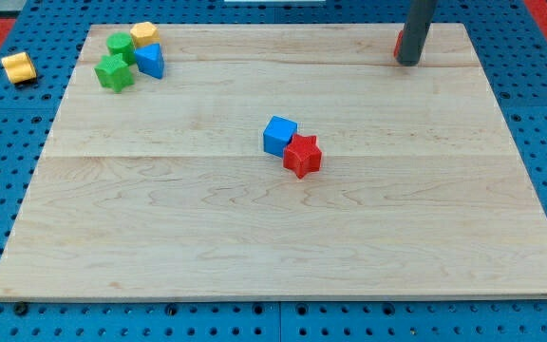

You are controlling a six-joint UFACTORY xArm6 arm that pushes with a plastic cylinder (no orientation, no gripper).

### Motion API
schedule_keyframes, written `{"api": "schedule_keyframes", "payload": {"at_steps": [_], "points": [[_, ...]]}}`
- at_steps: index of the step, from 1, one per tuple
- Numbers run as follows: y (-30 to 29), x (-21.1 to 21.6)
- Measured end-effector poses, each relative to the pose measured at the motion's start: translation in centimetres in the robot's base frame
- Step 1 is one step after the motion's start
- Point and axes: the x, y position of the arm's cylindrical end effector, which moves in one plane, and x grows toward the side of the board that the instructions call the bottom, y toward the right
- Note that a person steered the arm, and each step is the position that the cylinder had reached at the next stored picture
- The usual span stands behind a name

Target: Move your arm towards the bottom center of the board

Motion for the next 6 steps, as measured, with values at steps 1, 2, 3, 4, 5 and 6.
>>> {"api": "schedule_keyframes", "payload": {"at_steps": [1,2,3,4,5,6], "points": [[2.9,3.6],[1.4,15.0],[-5.8,23.9],[-11.9,30.0],[-12.3,31.4],[-12.6,31.4]]}}
